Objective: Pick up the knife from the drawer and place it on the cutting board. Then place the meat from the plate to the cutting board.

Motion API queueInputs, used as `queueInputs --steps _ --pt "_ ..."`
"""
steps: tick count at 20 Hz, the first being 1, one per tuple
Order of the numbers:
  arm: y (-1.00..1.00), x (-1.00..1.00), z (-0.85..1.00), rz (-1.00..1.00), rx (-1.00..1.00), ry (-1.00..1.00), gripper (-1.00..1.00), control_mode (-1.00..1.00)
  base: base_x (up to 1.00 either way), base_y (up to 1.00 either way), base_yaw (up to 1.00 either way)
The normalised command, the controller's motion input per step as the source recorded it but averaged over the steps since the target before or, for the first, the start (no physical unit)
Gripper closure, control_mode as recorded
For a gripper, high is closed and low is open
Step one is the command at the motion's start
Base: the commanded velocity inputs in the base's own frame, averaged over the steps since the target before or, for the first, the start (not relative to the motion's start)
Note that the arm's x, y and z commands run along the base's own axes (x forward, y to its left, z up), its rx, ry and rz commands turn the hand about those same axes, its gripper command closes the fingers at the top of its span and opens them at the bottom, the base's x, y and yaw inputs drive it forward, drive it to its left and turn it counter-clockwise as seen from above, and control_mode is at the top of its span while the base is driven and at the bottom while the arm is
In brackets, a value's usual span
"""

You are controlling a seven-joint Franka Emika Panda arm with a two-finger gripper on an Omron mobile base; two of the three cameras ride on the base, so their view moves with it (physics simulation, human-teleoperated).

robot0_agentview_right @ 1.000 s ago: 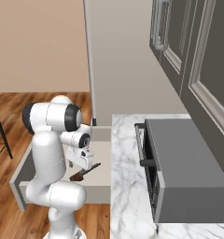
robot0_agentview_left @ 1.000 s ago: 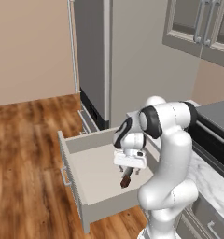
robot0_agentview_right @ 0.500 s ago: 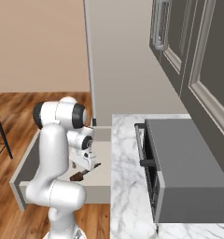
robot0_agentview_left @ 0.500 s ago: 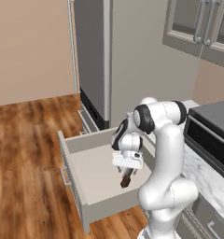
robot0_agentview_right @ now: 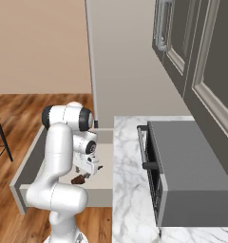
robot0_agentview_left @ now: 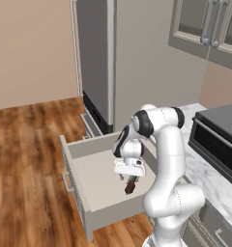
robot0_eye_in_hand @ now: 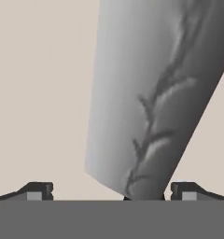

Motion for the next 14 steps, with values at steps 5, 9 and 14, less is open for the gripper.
queueInputs --steps 5,9,14 --pt "0.05 -0.09 -0.08 0.0 0.0 0.04 -1.0 -1.0 0.0 0.0 0.0" --pt "0.0 -0.26 -0.15 0.0 0.0 0.03 -1.0 -1.0 0.0 0.0 0.0" --pt "0.01 -0.3 -0.35 0.0 0.0 0.05 -1.0 -1.0 0.0 0.0 0.0"
